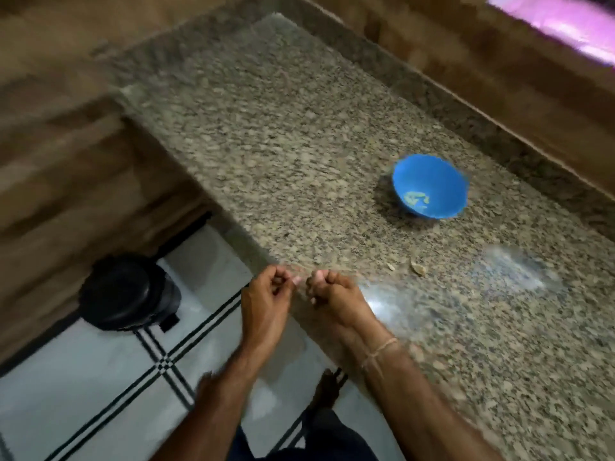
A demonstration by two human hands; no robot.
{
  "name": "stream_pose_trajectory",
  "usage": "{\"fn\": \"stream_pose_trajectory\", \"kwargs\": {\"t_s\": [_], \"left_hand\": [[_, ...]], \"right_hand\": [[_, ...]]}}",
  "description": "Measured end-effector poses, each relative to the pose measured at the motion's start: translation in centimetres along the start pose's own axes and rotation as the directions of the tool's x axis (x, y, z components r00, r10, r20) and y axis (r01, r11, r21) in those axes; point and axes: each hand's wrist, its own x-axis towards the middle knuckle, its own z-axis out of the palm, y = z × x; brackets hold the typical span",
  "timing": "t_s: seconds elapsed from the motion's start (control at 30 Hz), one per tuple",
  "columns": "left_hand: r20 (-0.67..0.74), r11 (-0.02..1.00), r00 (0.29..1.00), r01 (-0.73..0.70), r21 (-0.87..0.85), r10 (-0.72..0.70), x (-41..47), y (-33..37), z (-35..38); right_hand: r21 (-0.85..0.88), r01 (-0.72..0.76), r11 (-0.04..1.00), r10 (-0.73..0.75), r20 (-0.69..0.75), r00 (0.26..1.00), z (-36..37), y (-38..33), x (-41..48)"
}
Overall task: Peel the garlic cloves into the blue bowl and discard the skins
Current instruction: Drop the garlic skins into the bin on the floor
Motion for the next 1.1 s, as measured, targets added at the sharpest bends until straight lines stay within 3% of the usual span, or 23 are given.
{"fn": "stream_pose_trajectory", "kwargs": {"t_s": [0.2,0.33,0.57,0.83,0.93,1.1], "left_hand": [[-0.221,0.983,0.961,0.142,-0.117,-0.165,1.8,-10.2,-15.1],[-0.39,0.97,0.888,0.214,-0.114,-0.242,1.4,-16.9,-25.6],[-0.477,0.927,0.796,0.345,-0.147,-0.372,2.6,-24.8,-36.5],[-0.476,0.856,0.712,0.447,-0.259,-0.516,9.5,-33.5,-40.1],[-0.415,0.767,0.645,0.546,-0.337,-0.641,12.2,-39.1,-39.3],[-0.193,0.543,0.522,0.685,-0.486,-0.831,17.1,-48.8,-35.5]], "right_hand": [[-0.099,-0.139,0.985,0.15,0.115,0.982,16.4,7.5,2.8],[-0.169,-0.23,0.958,0.258,0.17,0.951,27.9,14.7,3.6],[-0.251,-0.346,0.904,0.399,0.201,0.895,39.8,21.5,6.1],[-0.273,-0.476,0.836,0.514,0.085,0.854,45.7,28.8,15.8],[-0.292,-0.523,0.8,0.555,0.03,0.832,45.1,33.2,20.7],[-0.209,-0.63,0.748,0.621,-0.114,0.775,43.8,40.5,29.1]]}}
